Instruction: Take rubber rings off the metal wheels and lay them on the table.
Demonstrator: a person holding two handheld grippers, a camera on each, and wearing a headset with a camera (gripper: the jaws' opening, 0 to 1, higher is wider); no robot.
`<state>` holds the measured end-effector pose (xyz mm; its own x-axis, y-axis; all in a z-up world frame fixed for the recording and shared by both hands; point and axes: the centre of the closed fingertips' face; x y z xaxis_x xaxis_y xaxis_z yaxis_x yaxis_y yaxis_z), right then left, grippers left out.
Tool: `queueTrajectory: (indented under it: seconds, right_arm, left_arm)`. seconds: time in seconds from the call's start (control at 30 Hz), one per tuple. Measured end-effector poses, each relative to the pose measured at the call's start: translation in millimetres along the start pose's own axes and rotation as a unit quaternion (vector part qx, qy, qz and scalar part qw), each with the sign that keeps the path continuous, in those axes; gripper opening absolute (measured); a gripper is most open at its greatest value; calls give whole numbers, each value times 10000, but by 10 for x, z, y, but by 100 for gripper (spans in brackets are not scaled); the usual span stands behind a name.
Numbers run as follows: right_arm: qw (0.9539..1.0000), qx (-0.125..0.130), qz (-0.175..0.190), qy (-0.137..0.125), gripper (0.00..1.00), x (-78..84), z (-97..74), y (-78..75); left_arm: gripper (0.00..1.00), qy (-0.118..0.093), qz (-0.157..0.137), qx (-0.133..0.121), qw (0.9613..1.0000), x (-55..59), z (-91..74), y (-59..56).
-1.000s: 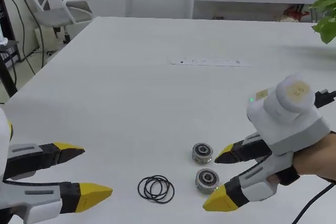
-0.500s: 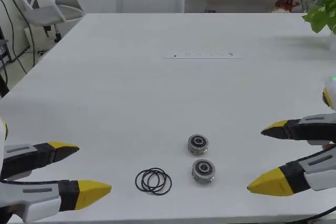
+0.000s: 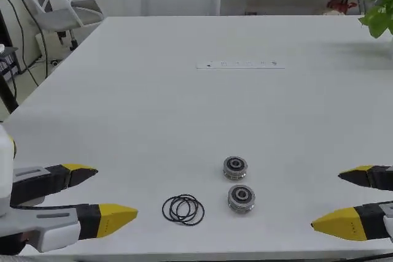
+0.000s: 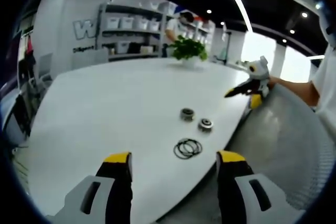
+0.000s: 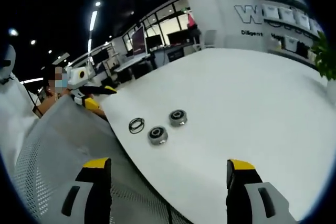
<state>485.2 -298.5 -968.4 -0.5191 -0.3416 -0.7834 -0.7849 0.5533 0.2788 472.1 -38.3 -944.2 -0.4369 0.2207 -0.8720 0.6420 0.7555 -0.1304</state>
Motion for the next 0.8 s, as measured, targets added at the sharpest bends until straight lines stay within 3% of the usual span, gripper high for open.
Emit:
queueTrajectory:
  seconds: [0.4, 0.6, 0.8]
  right_arm:
    - [9996, 87, 60, 273, 90, 128, -12, -8]
    - [9997, 100, 107, 214, 88, 122, -28, -17]
    - [9995, -37, 166, 249, 85, 140, -15, 19]
  left_arm:
    - [63, 52, -68, -241, 9997, 19, -40, 29]
    - [63, 96, -9, -310, 9995, 21, -44, 39]
    - [60, 170, 35, -662, 9977, -7, -113, 109]
Point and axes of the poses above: the centre of the closed fingertips' face, and the gripper's own axes: z roughly forward along the fingers, y roughly to its left, x roughly out of its underside, and after that the axes turned 1 degree about -x, right-handed
